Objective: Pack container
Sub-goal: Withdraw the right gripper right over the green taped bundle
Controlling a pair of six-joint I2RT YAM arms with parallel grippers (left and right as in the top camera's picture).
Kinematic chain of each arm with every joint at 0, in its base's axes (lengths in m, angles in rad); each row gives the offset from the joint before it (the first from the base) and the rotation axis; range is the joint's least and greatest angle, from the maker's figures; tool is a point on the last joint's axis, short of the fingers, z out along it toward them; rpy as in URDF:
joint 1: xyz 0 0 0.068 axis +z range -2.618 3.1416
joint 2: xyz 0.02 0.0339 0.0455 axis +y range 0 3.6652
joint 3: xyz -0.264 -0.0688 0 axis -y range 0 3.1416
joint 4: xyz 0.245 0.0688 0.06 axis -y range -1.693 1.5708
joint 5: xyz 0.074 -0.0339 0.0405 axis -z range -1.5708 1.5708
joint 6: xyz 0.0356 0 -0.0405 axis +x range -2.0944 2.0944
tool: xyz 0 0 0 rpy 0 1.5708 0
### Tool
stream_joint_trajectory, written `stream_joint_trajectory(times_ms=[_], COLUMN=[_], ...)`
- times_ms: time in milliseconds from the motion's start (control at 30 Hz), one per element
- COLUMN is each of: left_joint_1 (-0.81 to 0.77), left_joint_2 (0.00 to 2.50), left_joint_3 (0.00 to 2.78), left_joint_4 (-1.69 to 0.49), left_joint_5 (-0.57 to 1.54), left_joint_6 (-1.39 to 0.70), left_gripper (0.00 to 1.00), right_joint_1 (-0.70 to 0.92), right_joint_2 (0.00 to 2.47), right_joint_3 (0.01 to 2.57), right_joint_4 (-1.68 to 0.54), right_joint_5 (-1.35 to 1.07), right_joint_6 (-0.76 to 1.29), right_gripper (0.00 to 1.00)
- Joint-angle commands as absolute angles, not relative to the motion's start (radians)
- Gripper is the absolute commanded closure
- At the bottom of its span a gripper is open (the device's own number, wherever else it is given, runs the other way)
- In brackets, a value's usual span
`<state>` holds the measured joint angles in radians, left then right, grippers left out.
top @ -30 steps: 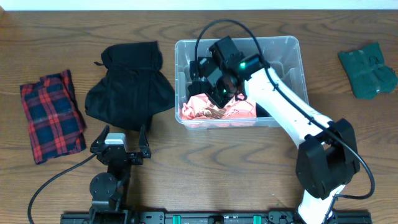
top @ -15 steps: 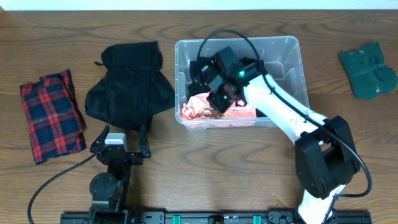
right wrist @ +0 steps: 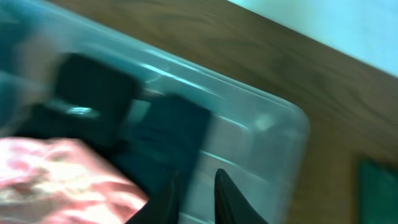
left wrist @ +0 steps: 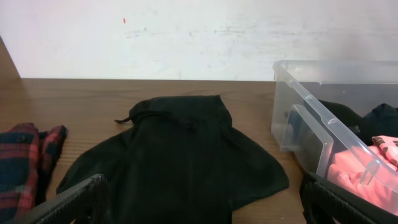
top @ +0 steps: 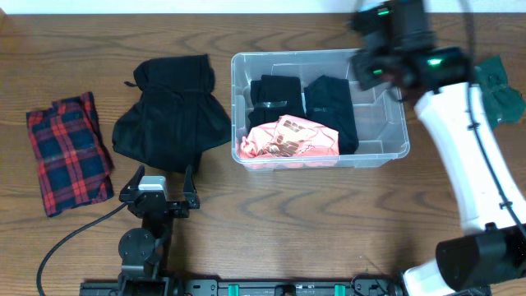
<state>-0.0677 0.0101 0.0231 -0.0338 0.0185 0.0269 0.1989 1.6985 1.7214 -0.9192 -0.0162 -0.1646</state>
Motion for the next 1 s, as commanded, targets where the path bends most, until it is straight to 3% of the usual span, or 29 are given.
stream_joint_trajectory(times_ms=[0,200,267,467,633,767,967], left_joint_1=[-0.072,-0.072,-0.072,-0.072,-0.072,-0.072,-0.072], left_joint_2=[0.004,0.004,0.004,0.004,0.004,0.004,0.004], left_joint_3=[0.004,0.004,0.004,0.004,0.004,0.004,0.004], left_joint_4=[-0.071,-0.071,-0.071,-0.071,-0.071,-0.071,-0.071], left_joint_5=[-0.009,-0.009,-0.009,-0.009,-0.009,-0.009,-0.009], left_joint_6=[0.033,0.033,0.033,0.033,0.033,0.033,0.033], left_gripper=[0.02,0.02,0.02,0.02,0.02,0.02,0.02], right_joint_1=[0.078,-0.133,-0.196,-0.363,-0.456,-0.508,-0.565], right_joint_2=[1.709,1.736,1.753,1.834,1.921,1.992,2.088], right_joint_3=[1.717,1.705,1.705,1.705,1.705,1.705,1.705], right_joint_4=[-0.926,-0.882,-0.874,-0.82,-0.692,-0.607,-0.469], right_joint_5=[0.069,0.076,0.075,0.075,0.075,0.065,-0.087], right_joint_6=[-0.15,-0.125,-0.091,0.03,0.037,0.037,0.037], right_gripper=[0.78,0.39,0.31,0.24,0.22,0.14,0.11])
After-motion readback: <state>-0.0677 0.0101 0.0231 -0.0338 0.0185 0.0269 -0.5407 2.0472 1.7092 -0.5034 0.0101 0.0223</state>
